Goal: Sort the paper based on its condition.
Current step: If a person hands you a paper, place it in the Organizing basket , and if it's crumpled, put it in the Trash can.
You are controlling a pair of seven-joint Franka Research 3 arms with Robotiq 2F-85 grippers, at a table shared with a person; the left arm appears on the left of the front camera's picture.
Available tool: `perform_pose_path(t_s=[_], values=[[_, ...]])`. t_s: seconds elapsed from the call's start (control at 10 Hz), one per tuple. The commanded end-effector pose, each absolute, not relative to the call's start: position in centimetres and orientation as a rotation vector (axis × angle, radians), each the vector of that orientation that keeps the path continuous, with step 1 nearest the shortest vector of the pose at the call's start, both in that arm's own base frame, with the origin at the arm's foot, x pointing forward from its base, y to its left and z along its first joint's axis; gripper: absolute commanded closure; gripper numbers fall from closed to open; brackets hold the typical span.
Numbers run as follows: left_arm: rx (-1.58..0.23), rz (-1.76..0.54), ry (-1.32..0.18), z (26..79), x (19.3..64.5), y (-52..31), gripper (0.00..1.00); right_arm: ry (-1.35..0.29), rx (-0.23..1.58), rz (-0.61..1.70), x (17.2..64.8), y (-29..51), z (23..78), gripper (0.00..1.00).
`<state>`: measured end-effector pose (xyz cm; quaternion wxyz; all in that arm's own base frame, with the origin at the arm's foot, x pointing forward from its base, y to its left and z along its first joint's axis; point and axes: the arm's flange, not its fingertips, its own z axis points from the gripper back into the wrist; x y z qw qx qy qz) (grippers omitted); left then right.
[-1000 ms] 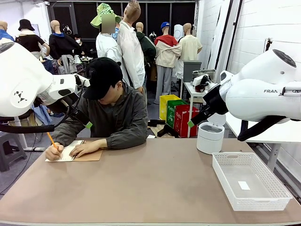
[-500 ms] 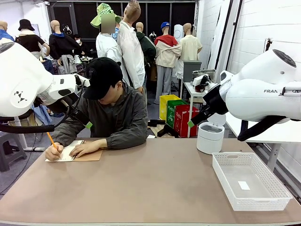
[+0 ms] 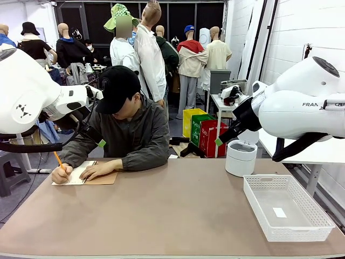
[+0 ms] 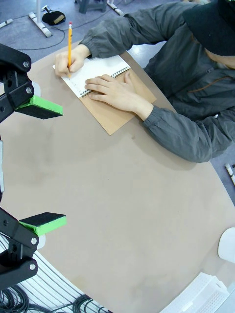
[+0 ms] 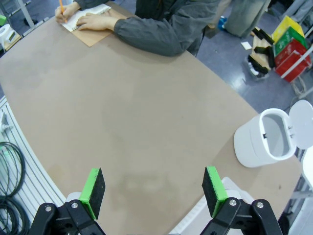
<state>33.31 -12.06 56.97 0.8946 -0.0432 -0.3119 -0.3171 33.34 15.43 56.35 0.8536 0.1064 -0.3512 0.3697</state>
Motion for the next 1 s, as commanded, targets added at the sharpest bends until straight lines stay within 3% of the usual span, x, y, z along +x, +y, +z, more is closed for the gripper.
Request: perform_pose_path(t_s=[0.0, 0.9], values=[[-0.085, -0.657, -0.645, 57.03, 33.32, -11.99, 0.00, -0.738, 0.229, 0.779, 33.36, 15.43, 56.36, 0.00], [-0.085, -0.657, -0.645, 57.03, 33.32, -11.99, 0.00, -0.738, 0.229, 0.779, 33.36, 15.43, 56.36, 0.00]])
